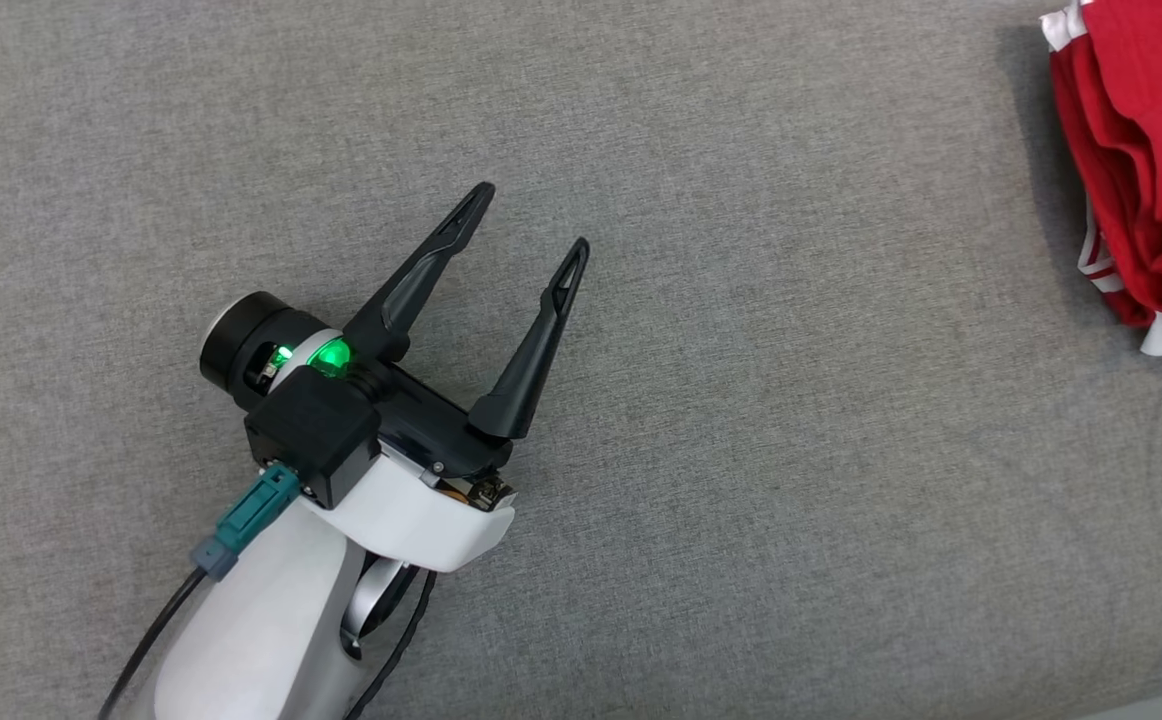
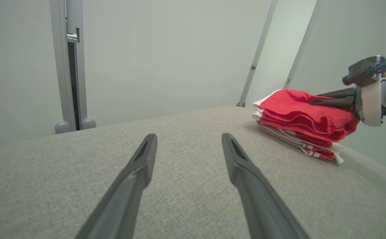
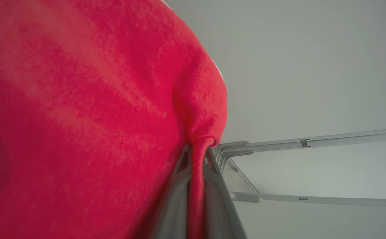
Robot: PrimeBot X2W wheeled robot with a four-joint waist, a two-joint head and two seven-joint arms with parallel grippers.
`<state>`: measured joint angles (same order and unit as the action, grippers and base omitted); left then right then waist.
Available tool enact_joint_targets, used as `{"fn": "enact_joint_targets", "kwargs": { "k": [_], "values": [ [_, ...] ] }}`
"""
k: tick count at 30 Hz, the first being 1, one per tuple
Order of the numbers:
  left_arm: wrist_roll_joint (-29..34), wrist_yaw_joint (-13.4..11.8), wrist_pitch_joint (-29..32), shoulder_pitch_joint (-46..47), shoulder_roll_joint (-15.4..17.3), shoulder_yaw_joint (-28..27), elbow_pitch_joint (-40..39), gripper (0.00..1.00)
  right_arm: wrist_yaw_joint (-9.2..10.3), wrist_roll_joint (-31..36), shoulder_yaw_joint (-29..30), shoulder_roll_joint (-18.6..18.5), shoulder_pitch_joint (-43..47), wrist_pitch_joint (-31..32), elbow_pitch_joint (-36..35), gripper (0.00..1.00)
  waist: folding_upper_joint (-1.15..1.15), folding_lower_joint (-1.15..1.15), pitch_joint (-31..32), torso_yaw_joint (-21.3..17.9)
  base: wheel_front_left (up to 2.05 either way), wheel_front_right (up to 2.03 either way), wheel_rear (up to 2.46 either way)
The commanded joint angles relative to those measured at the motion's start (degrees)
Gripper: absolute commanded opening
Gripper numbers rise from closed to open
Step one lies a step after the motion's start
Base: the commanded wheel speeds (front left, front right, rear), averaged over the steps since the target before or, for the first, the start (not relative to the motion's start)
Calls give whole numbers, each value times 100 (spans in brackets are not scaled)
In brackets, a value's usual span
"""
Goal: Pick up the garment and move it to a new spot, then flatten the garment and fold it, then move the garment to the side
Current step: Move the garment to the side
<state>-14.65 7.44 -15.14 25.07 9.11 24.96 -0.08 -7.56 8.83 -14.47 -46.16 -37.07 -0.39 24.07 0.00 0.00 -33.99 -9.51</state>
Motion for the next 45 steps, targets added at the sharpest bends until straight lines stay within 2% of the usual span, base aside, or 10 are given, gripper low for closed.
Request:
{"fn": "enact_joint_targets", "kwargs": {
  "k": [1,4,5,6,11,17,29,37,42,45],
  "values": [
    [-17,7,4,83,18,0,3,100,16,54,55,35,77,46,-10,0,0,0,-10,29,0,0,0],
    [-26,7,4,113,13,-2,15,100,15,44,231,142,163,167,48,0,0,0,0,71,0,0,0],
    [-21,7,4,119,12,-17,24,100,16,12,326,197,168,251,99,30,0,0,10,86,0,0,0],
    [-14,7,4,125,4,-31,29,100,16,-53,433,292,189,297,132,100,0,0,31,101,0,0,0],
    [11,7,4,33,-82,-152,23,100,15,-187,753,654,329,328,224,100,0,0,297,203,0,0,0],
    [-8,7,5,-193,-204,-391,148,100,15,-181,1192,1013,272,6,121,100,0,0,849,350,0,0,0],
    [43,6,4,-840,-461,-1191,377,100,15,-734,1621,2635,697,-794,-636,100,0,0,1926,829,0,0,0],
    [274,-40,4,-1315,-560,-1622,731,100,15,-1025,1487,3729,1528,-1301,-824,100,0,0,2504,1253,0,0,0],
    [347,-104,5,-1702,-604,-1794,871,100,15,-1183,1527,4206,2228,-1450,-896,100,0,0,2802,1475,0,0,0],
    [364,-115,5,-1798,-608,-1817,887,100,15,-1227,1556,4267,2449,-1478,-936,100,0,0,2890,1540,0,0,0]
  ]
}}
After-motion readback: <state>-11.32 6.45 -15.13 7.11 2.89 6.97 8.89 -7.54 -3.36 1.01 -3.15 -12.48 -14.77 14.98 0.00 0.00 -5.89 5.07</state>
